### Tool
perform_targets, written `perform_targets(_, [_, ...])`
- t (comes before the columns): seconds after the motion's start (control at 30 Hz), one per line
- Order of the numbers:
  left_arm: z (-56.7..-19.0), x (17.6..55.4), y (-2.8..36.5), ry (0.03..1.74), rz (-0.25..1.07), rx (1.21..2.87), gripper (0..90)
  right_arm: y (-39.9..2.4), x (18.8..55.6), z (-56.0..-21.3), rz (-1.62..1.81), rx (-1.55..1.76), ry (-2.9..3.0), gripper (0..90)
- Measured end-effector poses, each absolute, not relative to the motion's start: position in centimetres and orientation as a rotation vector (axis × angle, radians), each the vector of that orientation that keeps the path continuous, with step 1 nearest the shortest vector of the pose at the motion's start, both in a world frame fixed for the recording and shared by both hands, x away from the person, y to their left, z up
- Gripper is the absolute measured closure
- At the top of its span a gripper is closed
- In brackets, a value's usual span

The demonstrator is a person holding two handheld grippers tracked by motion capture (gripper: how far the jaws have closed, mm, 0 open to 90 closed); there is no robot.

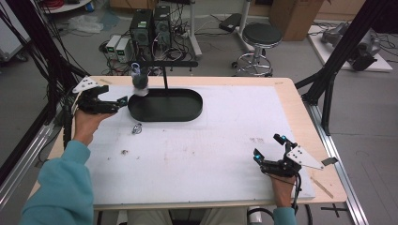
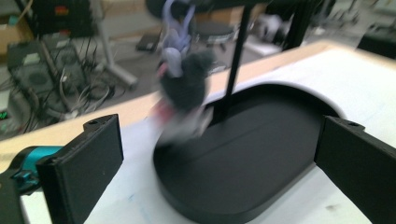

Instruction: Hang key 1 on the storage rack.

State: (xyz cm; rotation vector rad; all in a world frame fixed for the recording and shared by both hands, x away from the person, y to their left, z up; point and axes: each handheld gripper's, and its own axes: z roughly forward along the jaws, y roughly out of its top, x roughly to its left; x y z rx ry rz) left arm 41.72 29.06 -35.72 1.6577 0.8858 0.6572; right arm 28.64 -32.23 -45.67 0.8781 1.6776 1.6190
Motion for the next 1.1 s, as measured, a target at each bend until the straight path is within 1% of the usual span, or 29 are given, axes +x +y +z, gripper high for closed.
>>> perform_targets(0.03, [-35.6,41.2,29.0,0.87,0.671,1.651,1.7,-32.2,28.7,-45.7,1.62,0.879,1.681,0.8])
perform_targets(0.17, [-35.5,39.5,28.9,0.825,0.656,1.621,1.7,-32.2,28.7,-45.7,1.618,0.881,1.682,0.8])
perform_targets(0.23, [-35.6,38.3,28.8,0.782,0.695,1.623,1.7,-32.2,28.7,-45.7,1.617,0.884,1.681,0.8])
perform_targets(0.43, [-36.4,35.7,28.9,0.732,0.659,1.597,1.7,-32.3,28.7,-45.7,1.616,0.884,1.678,0.8])
perform_targets(0.53, [-36.8,34.8,29.1,0.719,0.631,1.57,1.7,-32.3,28.7,-45.7,1.619,0.889,1.679,0.8])
perform_targets(0.63, [-37.4,33.8,29.1,0.7,0.636,1.546,1.7,-32.2,28.7,-45.7,1.614,0.884,1.679,0.8])
perform_targets(0.87, [-38.8,31.9,29.2,0.701,0.617,1.534,1.7,-32.3,28.7,-45.7,1.616,0.886,1.676,0.7])
perform_targets(1.1, [-40.1,30.7,29.0,0.694,0.625,1.529,1.7,-32.3,28.7,-45.7,1.616,0.886,1.679,0.8])
